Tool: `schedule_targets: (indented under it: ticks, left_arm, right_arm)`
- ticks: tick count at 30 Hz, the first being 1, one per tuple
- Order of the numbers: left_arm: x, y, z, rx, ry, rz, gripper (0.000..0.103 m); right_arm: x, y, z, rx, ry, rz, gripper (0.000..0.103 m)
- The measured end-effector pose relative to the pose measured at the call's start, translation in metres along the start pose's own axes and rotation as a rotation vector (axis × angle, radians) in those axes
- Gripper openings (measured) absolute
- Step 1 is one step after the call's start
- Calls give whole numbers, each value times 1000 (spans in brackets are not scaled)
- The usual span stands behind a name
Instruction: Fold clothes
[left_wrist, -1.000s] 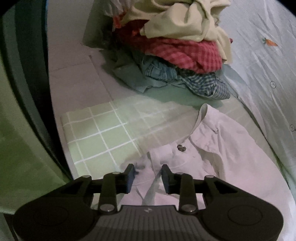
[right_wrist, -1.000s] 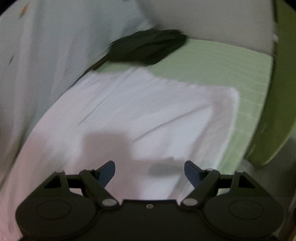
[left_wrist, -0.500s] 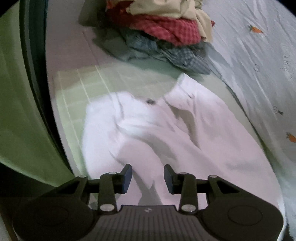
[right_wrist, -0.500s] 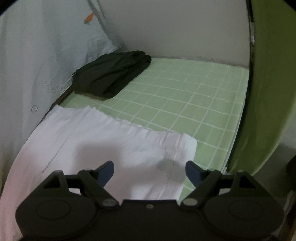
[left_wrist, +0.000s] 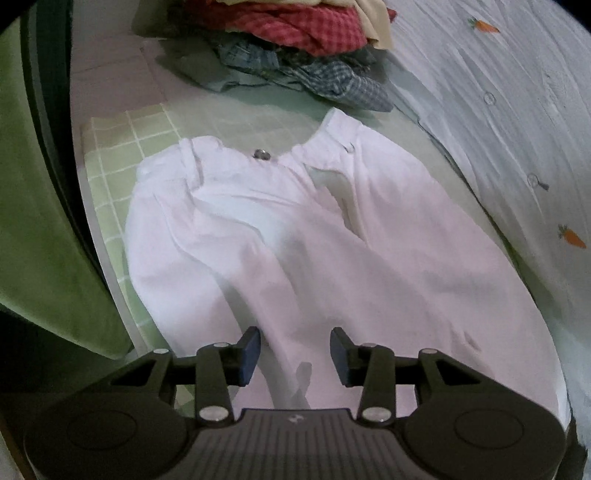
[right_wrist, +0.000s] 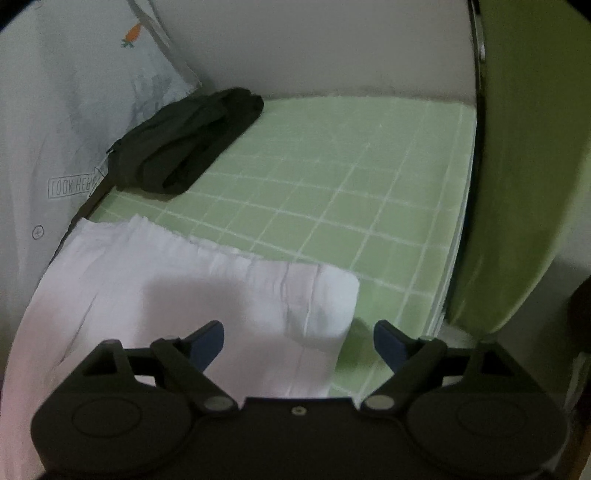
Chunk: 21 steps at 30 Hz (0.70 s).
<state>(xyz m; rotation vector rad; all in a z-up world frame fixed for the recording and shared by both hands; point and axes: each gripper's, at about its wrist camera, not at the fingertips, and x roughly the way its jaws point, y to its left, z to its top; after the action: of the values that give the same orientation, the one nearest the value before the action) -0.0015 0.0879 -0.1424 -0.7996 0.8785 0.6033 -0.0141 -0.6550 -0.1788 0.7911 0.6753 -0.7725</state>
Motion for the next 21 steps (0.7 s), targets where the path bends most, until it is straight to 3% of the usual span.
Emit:
schedule_targets:
  ticks: [6,11,18,21]
  left_arm:
    - [-2,-4,-3,29,7,-1,44]
    - [-6,-1,3,32,-14,-4,45]
    - [-1,11,7,-2,27,-80,45]
    - [2,17,10,-20,49,-115,52]
  right_arm:
    - [2,0,-8,36,53,67,90]
    - [-2,-2,-20,132,109,179,90]
    - [-6,-2,-42,281,189,304,91]
    - [-8,1,-55,330,222,350,92]
